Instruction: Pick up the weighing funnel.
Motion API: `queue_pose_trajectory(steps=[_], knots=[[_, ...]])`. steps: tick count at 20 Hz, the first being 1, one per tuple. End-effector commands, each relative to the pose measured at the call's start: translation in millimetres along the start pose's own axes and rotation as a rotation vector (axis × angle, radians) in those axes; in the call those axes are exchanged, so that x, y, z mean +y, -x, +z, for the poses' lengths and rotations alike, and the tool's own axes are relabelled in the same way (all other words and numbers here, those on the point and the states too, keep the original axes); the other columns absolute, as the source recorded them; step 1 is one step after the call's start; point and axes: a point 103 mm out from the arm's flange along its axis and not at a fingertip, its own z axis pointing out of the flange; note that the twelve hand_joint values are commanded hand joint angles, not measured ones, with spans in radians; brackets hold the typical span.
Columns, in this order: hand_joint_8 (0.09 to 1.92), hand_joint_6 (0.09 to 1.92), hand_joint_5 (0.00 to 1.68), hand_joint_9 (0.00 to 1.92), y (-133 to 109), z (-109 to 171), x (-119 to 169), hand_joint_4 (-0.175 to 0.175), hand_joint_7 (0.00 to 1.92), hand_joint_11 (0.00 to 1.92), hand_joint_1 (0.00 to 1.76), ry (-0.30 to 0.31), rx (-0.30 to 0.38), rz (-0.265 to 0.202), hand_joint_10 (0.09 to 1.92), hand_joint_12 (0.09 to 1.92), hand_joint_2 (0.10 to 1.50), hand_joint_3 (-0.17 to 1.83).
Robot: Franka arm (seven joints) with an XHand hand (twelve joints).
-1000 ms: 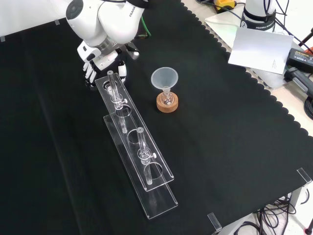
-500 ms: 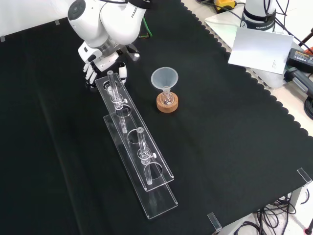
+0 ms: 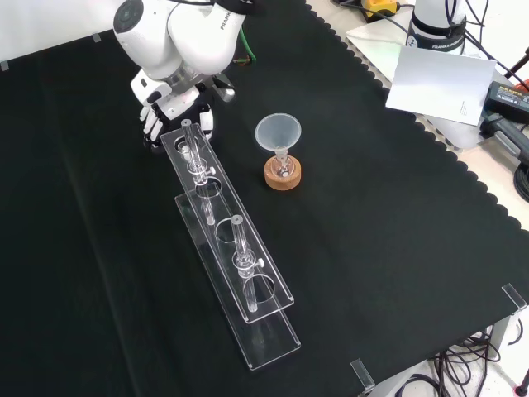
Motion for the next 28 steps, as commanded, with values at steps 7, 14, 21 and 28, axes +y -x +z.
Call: queue_pose_trajectory(steps=[7, 14, 21, 28], knots=[[0.64, 0.57, 0.59, 0.69, -4, 2, 3, 0.020, 0.45, 0.47, 0.98, -0.002, 0.000, -0.006, 0.50, 1.32, 0.56, 0.62], [0.64, 0.59, 0.60, 0.69, -6, 3, 5, 0.025, 0.46, 0.47, 0.98, 0.000, -0.003, -0.011, 0.50, 1.32, 0.56, 0.62], [0.64, 0.61, 0.63, 0.69, -9, 4, 9, 0.029, 0.46, 0.47, 0.98, -0.006, -0.003, -0.018, 0.50, 1.32, 0.56, 0.62], [0.64, 0.68, 1.21, 0.75, -8, 3, 10, 0.157, 0.54, 0.50, 1.10, 0.011, -0.039, 0.010, 0.49, 1.31, 0.62, 0.69]])
